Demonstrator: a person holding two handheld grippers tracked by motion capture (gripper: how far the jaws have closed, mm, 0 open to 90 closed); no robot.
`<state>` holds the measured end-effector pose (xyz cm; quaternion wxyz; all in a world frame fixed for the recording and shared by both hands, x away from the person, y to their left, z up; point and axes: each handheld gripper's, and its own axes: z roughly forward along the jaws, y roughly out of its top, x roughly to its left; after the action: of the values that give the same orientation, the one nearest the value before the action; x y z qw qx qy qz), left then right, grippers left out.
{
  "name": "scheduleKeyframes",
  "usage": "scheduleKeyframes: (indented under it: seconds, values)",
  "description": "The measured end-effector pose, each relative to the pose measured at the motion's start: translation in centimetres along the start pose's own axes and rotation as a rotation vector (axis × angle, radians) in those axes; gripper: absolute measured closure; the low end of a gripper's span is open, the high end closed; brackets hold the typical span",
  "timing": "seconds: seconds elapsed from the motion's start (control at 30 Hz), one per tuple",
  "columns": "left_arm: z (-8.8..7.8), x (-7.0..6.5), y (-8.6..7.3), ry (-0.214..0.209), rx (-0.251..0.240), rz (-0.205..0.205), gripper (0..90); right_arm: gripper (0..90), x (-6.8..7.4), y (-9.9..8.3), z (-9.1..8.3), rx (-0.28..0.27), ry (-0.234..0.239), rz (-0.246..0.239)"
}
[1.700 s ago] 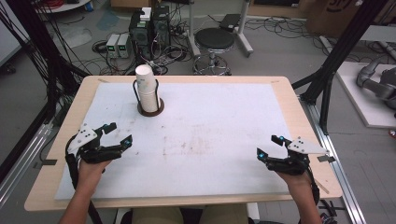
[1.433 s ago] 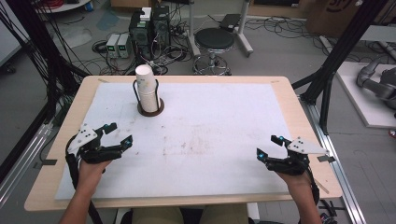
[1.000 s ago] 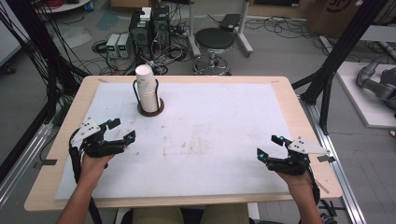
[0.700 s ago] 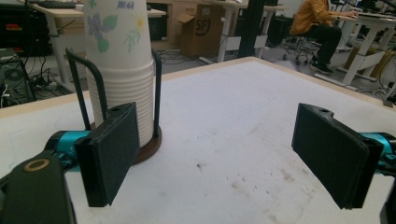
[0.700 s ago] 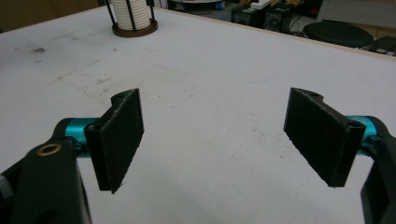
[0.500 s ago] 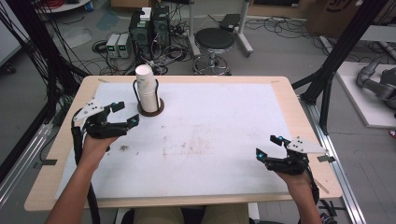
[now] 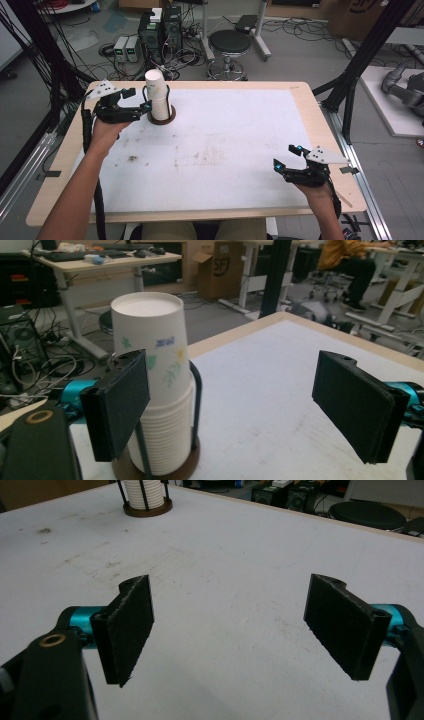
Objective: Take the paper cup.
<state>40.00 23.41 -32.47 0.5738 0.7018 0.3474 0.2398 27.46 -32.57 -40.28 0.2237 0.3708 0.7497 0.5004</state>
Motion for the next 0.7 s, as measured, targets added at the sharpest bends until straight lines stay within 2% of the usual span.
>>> scheduleKeyframes:
  seconds: [0.17,0.33,0.43,0.57,0.6,0.7]
  values:
    - [1.6,1.1,0.8,0.018,0.003,-0.042,15.4,20.3,-0.1,0.0,0.1,0.0,0.001,0.0]
    - [3.4,2.3,1.6,0.058,0.037,-0.051,15.4,20.4,-0.2,0.0,0.1,0.0,0.002,0.002]
    - [4.4,2.9,2.2,0.065,0.049,-0.059,15.4,20.4,-0.2,0.0,0.1,0.002,0.003,0.002]
    - [5.8,3.3,2.7,0.082,0.066,-0.049,15.5,20.4,-0.2,0.0,0.2,0.004,0.004,0.004]
    - [6.1,3.4,2.7,0.093,0.085,-0.051,15.9,20.3,-0.2,0.0,0.2,0.004,0.005,0.004]
    - [7.1,3.6,2.8,0.111,0.097,-0.061,15.9,20.3,-0.2,0.0,0.2,0.004,0.007,0.002]
